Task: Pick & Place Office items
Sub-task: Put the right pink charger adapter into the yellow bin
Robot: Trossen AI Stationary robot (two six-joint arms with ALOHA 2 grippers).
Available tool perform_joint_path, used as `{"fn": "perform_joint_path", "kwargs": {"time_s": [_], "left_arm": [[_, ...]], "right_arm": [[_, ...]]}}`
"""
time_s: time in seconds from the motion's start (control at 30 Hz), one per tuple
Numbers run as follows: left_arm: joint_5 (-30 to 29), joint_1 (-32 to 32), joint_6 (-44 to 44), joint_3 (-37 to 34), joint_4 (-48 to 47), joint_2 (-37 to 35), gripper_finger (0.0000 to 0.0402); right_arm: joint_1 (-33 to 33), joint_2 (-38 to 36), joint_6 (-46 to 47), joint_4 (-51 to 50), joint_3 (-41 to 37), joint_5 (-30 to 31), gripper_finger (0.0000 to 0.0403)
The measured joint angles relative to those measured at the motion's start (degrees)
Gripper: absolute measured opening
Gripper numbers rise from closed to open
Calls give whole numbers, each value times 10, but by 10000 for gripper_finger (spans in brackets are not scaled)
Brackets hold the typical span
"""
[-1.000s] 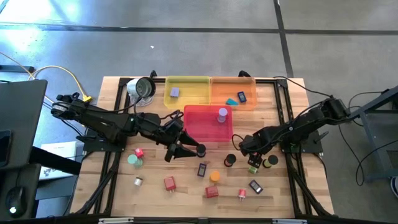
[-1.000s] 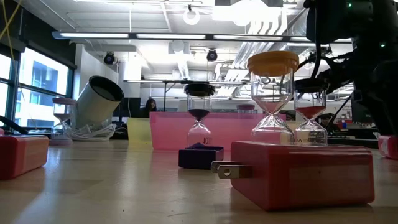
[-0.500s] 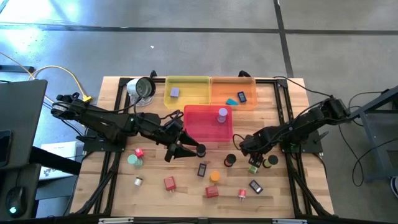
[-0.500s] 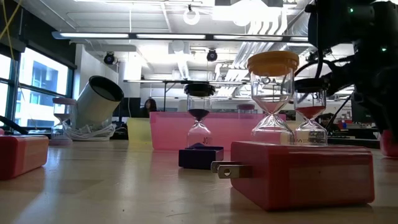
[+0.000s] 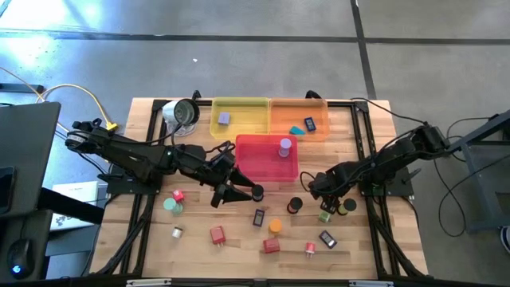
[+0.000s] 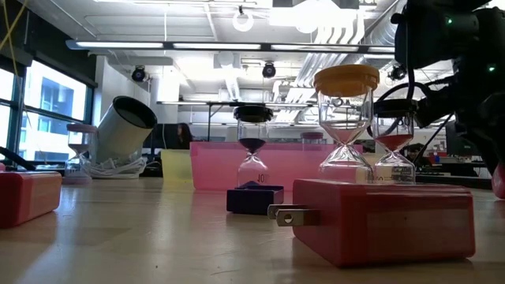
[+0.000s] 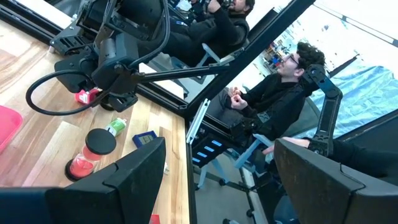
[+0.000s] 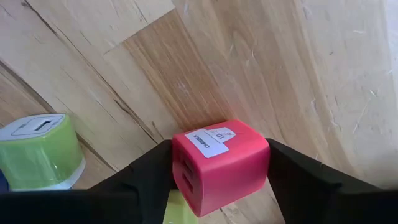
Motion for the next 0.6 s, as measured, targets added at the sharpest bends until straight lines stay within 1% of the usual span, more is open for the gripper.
{"fn": "perform_joint_path", "kwargs": {"time_s": [0.4,0.6], "left_arm": [[0,0,4,0,0,0,292],[0,8,4,0,0,0,292]], "right_arm": [[0,0,0,-2,0,-4,171],[0,1,0,-21,4,-4,160]]}}
